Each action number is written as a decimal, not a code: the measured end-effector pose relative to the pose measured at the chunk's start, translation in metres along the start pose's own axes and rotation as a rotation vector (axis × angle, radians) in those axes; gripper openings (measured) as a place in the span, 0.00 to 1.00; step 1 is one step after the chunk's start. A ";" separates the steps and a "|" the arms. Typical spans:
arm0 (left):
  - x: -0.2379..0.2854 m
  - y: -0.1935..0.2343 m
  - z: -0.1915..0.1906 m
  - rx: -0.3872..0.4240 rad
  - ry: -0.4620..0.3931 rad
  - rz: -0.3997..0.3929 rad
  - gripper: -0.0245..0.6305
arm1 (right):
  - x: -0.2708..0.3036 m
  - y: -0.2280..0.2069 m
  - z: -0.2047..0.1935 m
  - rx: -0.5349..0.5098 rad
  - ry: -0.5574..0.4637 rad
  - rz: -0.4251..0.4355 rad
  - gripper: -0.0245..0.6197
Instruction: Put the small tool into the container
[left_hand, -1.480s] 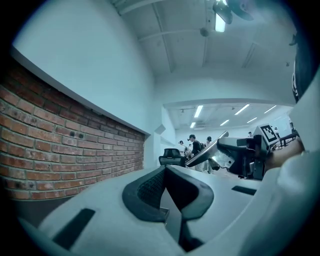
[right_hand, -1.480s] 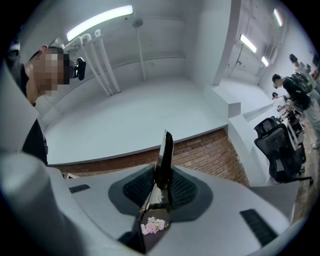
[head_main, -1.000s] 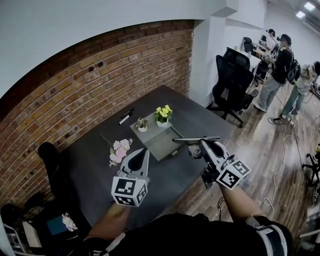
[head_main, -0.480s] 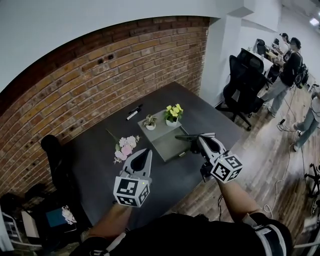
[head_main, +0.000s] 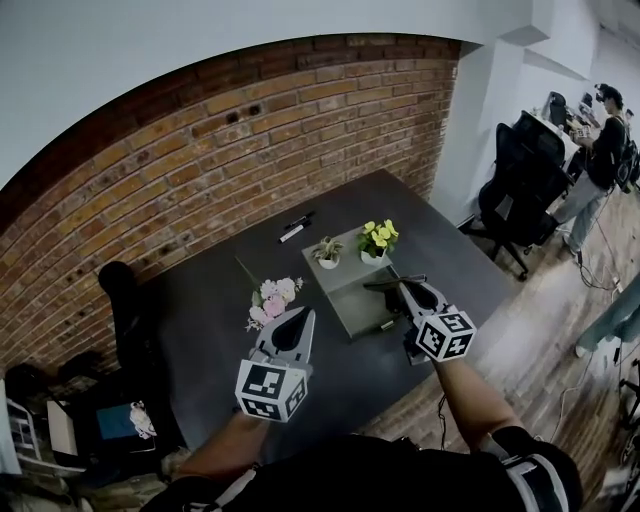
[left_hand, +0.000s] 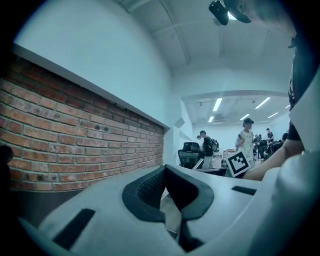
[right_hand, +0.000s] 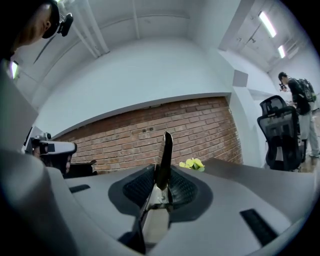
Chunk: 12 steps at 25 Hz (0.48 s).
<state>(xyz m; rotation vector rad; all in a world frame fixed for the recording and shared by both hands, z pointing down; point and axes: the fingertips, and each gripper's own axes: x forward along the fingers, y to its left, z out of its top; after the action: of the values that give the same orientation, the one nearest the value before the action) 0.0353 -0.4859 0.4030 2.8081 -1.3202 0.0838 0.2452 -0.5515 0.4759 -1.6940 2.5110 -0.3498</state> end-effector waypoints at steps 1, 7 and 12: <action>0.001 0.002 -0.001 -0.001 0.004 0.006 0.05 | 0.007 -0.002 -0.005 -0.005 0.012 0.002 0.17; 0.002 0.014 -0.007 -0.003 0.019 0.045 0.05 | 0.036 -0.021 -0.038 -0.016 0.096 -0.023 0.17; 0.000 0.028 -0.009 -0.004 0.028 0.088 0.05 | 0.053 -0.033 -0.062 -0.036 0.157 -0.038 0.17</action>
<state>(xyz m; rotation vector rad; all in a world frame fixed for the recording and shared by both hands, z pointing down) 0.0135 -0.5030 0.4124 2.7341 -1.4358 0.1225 0.2427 -0.6037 0.5465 -1.7963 2.6115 -0.4616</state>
